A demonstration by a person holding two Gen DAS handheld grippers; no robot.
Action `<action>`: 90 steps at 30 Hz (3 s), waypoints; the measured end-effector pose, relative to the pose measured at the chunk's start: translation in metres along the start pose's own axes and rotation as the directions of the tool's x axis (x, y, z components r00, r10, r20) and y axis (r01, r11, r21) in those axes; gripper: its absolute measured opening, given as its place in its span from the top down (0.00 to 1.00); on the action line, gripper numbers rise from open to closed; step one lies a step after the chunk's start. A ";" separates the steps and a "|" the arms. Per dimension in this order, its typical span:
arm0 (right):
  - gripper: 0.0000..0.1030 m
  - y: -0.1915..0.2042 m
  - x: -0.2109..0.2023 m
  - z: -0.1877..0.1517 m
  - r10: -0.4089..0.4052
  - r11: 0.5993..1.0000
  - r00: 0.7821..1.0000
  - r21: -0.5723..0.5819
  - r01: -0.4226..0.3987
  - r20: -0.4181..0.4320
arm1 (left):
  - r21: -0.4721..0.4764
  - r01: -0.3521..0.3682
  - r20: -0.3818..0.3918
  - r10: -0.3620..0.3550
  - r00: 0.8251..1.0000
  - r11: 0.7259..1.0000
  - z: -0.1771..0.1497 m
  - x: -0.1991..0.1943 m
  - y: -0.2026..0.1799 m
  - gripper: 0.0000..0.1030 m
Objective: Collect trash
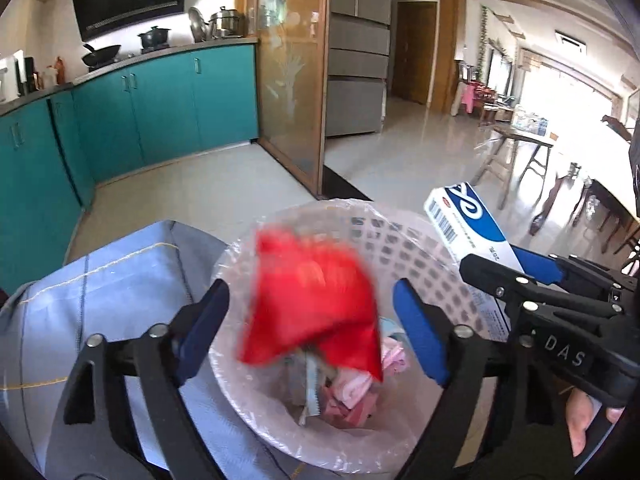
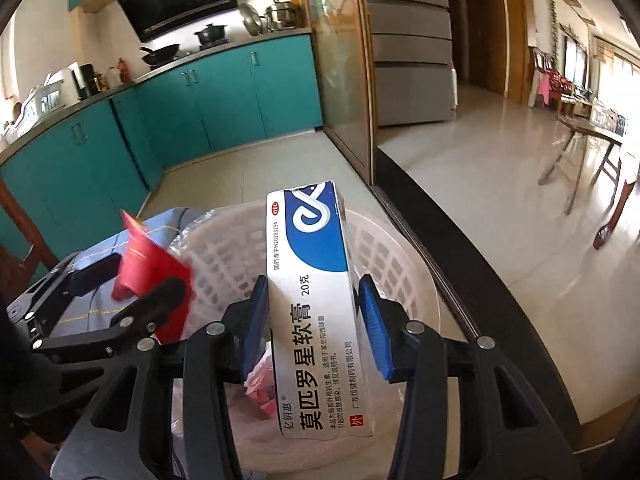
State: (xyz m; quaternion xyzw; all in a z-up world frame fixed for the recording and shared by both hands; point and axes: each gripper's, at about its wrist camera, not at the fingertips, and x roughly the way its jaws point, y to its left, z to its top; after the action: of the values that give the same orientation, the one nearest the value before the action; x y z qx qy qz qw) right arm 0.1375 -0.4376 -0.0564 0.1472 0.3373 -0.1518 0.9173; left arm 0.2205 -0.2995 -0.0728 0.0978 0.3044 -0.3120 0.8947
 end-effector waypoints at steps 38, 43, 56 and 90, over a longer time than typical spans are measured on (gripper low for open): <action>0.03 0.134 -0.192 -0.104 -0.009 0.965 0.946 -0.246 0.092 0.323 | -0.226 -0.440 0.106 0.471 0.876 0.869 -0.117 -0.294 0.109 0.03; 0.03 0.148 -0.208 -0.109 0.018 0.955 0.943 -0.285 0.082 0.332 | -0.232 -0.446 0.144 0.484 0.863 0.864 -0.122 -0.325 0.108 0.03; 0.03 0.165 -0.230 -0.111 0.025 0.945 0.930 -0.313 0.099 0.368 | -0.263 -0.439 0.178 0.490 0.853 0.859 -0.127 -0.350 0.114 0.03; 0.03 0.164 -0.236 -0.113 -0.008 0.951 0.930 -0.285 0.121 0.367 | -0.264 -0.435 0.167 0.485 0.858 0.861 -0.133 -0.344 0.119 0.03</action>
State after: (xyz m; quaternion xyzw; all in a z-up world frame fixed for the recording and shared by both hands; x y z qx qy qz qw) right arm -0.0368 -0.2041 0.0450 -0.0365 0.1867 -0.1532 0.9697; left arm 0.0164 0.0141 0.0280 0.0334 0.1997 -0.0620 0.9773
